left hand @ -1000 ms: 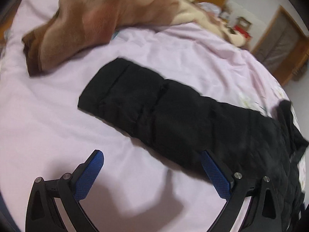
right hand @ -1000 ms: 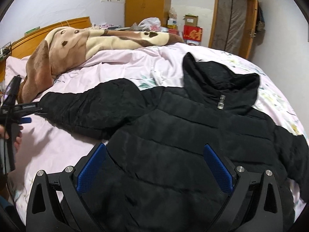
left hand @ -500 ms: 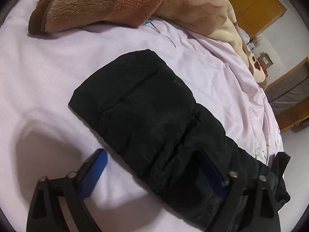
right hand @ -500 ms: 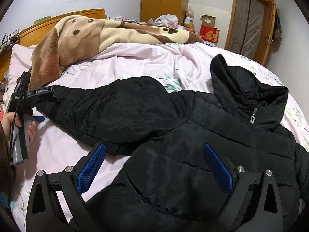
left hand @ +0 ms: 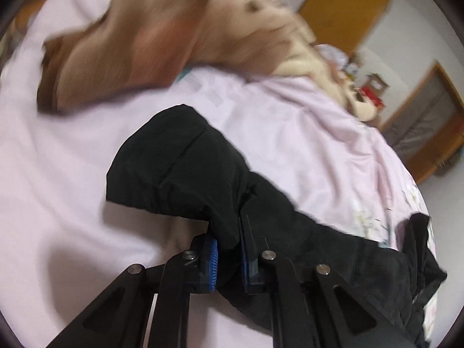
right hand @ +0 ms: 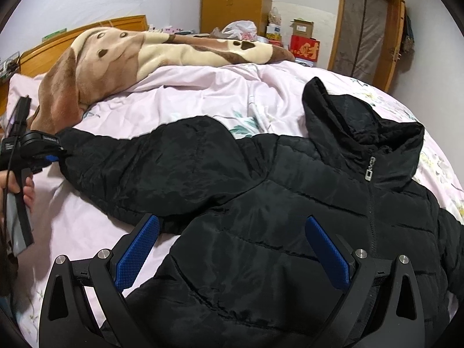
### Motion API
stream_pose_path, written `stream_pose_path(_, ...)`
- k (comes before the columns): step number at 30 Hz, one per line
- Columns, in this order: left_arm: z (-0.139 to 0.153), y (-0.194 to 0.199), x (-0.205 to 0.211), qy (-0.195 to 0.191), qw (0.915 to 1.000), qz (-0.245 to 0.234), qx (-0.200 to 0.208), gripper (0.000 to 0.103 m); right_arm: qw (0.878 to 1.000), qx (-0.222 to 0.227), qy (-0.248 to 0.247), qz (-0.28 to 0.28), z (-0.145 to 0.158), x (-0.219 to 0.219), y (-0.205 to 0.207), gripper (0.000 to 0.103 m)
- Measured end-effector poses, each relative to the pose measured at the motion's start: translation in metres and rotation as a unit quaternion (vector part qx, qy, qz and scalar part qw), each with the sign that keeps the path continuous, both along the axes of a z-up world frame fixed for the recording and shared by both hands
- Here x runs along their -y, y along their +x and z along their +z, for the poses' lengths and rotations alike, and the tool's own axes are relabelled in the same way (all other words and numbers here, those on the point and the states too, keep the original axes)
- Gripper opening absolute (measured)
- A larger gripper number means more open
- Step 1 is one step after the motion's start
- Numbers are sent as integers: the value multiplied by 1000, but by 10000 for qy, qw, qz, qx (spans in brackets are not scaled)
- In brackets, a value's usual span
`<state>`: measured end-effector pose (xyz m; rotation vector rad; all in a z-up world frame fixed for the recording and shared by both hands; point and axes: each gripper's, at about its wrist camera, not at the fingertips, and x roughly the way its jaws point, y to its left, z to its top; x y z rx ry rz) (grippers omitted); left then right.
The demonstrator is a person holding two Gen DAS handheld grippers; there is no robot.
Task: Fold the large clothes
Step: 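Grasp the cuff of the sleeve nearest the left tool with the left tool, then lift the sleeve and fold it across the jacket body, then open the left tool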
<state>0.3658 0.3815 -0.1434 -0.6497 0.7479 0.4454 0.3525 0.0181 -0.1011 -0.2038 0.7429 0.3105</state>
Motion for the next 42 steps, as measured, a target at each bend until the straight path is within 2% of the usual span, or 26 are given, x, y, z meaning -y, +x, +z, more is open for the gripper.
stream_pose_path(5, 51, 1, 40, 672, 9949, -565, 492, 13, 9997, 141, 147, -104, 15, 13, -4, 101)
stream_pose_path(8, 75, 6, 73, 1046, 9876, -952, 684, 13, 9994, 260, 167, -175, 24, 21, -7, 101)
stream_pose_path(16, 103, 12, 126, 1083, 9780, -1460, 1019, 13, 9980, 439, 291, -361, 44, 49, -11, 101)
stream_pose_path(19, 112, 12, 154, 1229, 9713, -1742, 1054, 13, 9972, 502, 339, -449, 50, 62, -14, 101)
stream_pose_path(25, 132, 18, 229, 1342, 9501, -2493, 1311, 13, 9938, 663, 491, -751, 67, 99, -20, 101)
stream_pose_path(27, 137, 22, 254, 1333, 9431, -2716, 1381, 13, 9920, 690, 532, -909, 71, 116, -22, 101)
stream_pose_path(34, 134, 33, 344, 1199, 9270, -3256, 1423, 13, 9854, 795, 626, -1369, 79, 172, -27, 101)
stream_pose_path(39, 113, 36, 408, 1129, 9157, -3641, 1271, 13, 9799, 766, 694, -1708, 73, 211, -30, 101)
stream_pose_path(42, 95, 40, 438, 1215, 9066, -3879, 1136, 13, 9761, 733, 717, -1915, 69, 234, -31, 101)
